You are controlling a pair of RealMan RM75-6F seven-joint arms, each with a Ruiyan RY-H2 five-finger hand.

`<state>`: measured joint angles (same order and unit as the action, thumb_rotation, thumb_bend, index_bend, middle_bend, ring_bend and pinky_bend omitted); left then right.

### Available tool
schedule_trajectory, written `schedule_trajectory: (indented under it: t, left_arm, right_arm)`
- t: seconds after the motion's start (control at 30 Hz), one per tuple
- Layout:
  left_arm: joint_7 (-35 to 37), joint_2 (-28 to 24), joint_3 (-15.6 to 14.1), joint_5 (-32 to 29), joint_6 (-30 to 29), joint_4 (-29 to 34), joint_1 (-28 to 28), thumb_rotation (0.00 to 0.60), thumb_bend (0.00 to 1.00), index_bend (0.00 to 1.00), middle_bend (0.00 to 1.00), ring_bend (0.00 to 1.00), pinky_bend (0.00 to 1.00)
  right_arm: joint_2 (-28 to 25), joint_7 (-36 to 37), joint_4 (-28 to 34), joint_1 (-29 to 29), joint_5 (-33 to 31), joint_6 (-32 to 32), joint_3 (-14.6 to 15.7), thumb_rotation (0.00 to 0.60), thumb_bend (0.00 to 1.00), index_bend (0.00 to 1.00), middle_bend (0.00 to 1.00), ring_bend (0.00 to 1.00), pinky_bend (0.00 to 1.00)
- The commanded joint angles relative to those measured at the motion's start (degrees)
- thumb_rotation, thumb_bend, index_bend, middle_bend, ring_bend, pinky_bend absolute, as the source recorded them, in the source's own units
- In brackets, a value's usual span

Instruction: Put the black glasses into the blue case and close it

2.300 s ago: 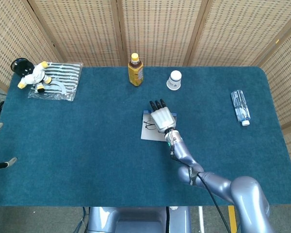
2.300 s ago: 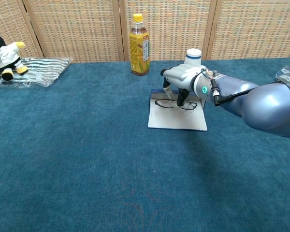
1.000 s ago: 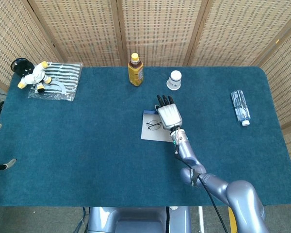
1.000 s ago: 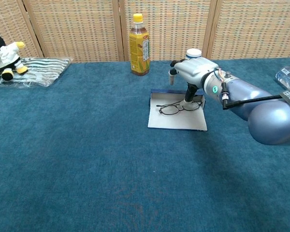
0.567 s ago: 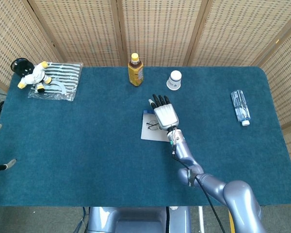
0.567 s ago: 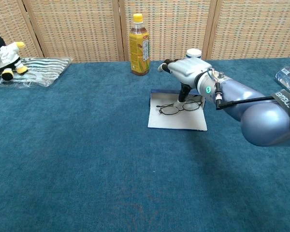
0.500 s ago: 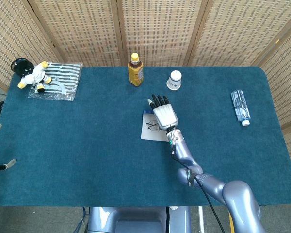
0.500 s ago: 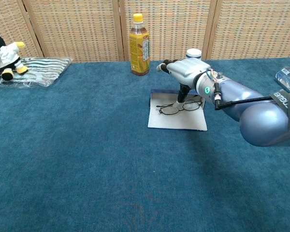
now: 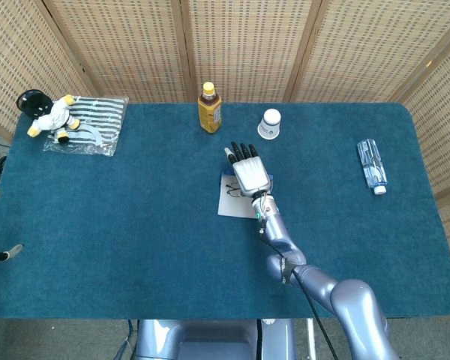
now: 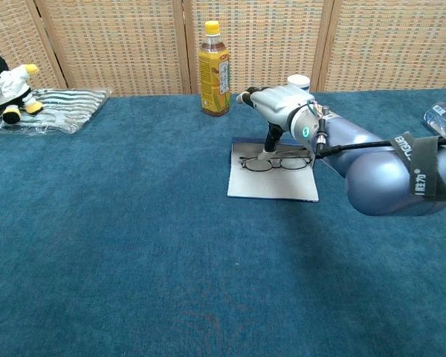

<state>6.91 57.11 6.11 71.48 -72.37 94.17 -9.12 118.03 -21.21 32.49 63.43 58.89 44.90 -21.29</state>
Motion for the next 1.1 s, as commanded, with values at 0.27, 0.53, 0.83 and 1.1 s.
schedule_trajectory:
  t: [0.27,0.53,0.83,1.1]
  left_arm:
    - [-0.42,0.20,0.04,-0.22,0.33,-0.05,-0.22,0.600,0.00,0.00,0.00,0.00,0.00]
    - [-0.04,-0.15,-0.37,1.51,-1.36,0.69,0.52,0.600,0.00,0.00,0.00,0.00,0.00]
    - [-0.15,-0.22,-1.09,3.56,-2.15,1.19,0.77,0.600,0.00,0.00,0.00,0.00,0.00]
    - [0.18,-0.46,-1.45,4.81,-3.29,1.52,1.27,0.600,0.00,0.00,0.00,0.00,0.00]
  right_arm:
    - [3.25,2.28,-9.46,2.20,-1.50,-2.09,-2.79,0.600,0.13,0.00,0.00,0.00,0.08]
    - [-6.35,8.14,10.35,-5.52,5.45,9.13,0.84,0.600,0.21,0.00,0.00,0.00,0.08]
    - [-15.41,-0.16,33.09,-14.77,11.04,17.05,9.42,0.600,0.39,0.00,0.00,0.00,0.08]
    - [-11.84,-2.20,31.30,-16.49,12.31,17.23,12.25,0.600,0.41,0.00,0.00,0.00,0.08]
